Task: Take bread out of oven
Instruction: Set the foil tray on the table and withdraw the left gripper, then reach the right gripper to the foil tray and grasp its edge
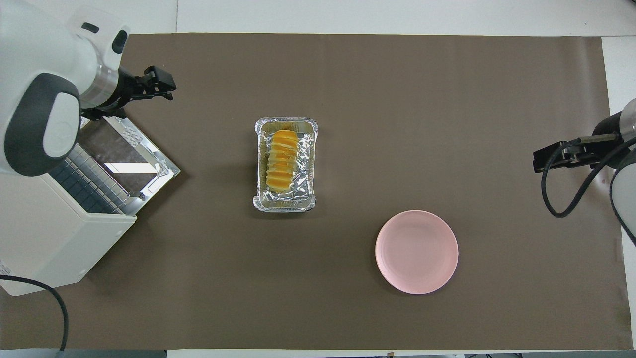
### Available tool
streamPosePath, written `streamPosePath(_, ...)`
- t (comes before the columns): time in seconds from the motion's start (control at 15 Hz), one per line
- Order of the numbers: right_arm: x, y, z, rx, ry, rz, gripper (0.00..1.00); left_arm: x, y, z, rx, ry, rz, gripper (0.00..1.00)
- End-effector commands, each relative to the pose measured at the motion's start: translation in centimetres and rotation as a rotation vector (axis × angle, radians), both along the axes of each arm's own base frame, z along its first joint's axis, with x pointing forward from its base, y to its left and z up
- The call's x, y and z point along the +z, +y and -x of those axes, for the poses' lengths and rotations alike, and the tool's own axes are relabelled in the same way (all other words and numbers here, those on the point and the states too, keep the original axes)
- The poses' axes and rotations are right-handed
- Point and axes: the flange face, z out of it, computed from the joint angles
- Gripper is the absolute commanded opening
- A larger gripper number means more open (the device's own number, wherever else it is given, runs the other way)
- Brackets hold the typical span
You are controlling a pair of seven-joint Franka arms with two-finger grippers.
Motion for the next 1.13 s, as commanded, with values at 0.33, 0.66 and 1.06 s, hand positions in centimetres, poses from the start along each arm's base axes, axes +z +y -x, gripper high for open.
streamPosePath(0.33, 0.0, 5.5, -0.2, 0.100, -0.042, -0.005, 1.00, 5.9, 9.2, 7.2, -0.230, 0.194, -0.022, 1.00)
streamPosePath(0.66, -4.5, 16.2, -1.7, 0.037, -0.029, -0.063, 1.00, 6.6, 9.3, 7.8, -0.226, 0.184, -0.023, 1.00)
streamPosePath(1.06, -14.0, 32.8, -3.3, -0.004, -0.035, -0.073, 1.00, 6.8, 9.5, 8.3, -0.225, 0.201, -0.023, 1.00)
